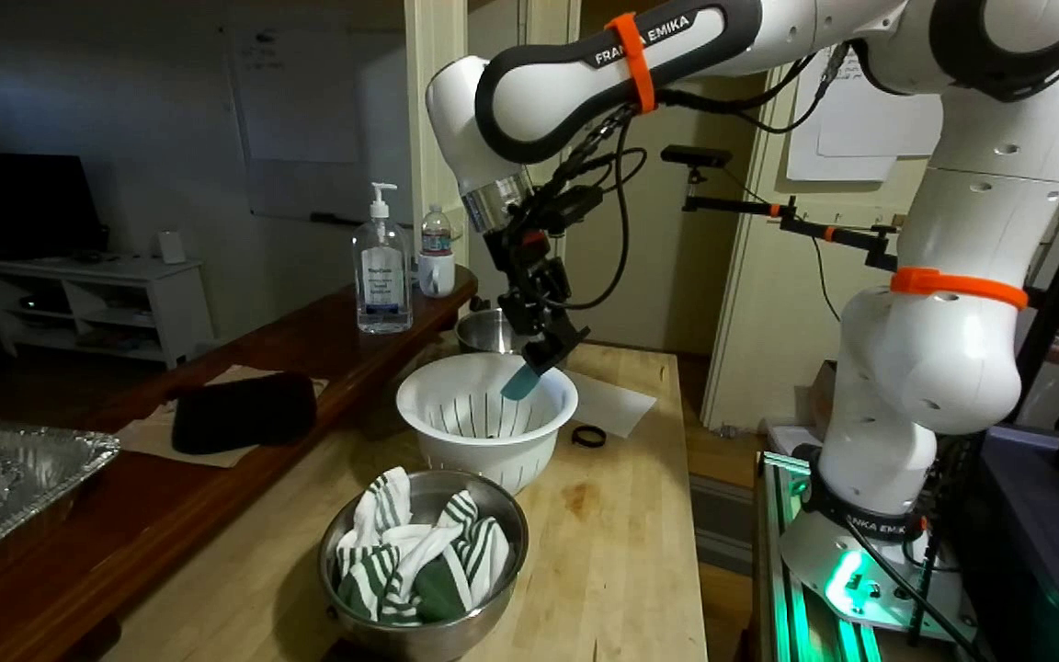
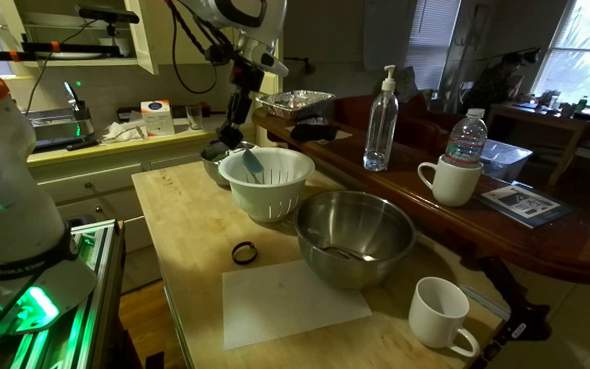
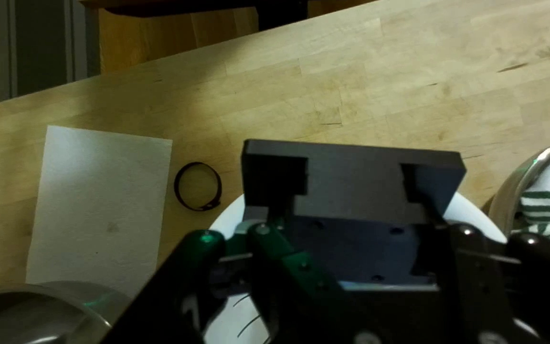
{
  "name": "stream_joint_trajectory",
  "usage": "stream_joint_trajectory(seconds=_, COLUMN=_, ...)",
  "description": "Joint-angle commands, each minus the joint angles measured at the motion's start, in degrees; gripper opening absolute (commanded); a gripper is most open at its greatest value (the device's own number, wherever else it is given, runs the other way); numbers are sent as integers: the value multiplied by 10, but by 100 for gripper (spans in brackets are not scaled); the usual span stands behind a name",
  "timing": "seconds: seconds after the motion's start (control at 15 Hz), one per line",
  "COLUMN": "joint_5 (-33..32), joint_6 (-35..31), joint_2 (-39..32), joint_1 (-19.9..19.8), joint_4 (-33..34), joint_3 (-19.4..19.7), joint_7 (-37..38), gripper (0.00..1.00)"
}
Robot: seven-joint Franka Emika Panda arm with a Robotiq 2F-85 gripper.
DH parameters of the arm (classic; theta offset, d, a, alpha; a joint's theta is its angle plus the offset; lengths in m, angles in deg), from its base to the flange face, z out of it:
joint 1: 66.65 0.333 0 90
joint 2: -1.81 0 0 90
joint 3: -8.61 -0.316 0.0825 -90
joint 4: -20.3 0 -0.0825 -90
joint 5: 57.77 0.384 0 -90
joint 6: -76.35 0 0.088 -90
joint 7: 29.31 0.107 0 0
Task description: Put the measuring cylinder in the white bowl
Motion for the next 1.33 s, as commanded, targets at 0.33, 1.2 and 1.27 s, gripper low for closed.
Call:
stream_joint_trajectory(seconds=0.33, joint_5=25, joint_6=-73, joint_2=-44, joint_1=-21, joint_4=23, joint_3=8, joint_7=63, gripper=35)
stream_joint_trajectory(seconds=1.2, joint_5=37, joint_6=-112, joint_2=-152, joint_1=1, joint_4=44, joint_3=12, joint_7=139, gripper=35)
stream_joint_trajectory(seconds=1.27, joint_5=40, joint_6=-113, joint_2=-153, joint_1=0, joint_4=39, joint_3=14, joint_7=142, gripper=35)
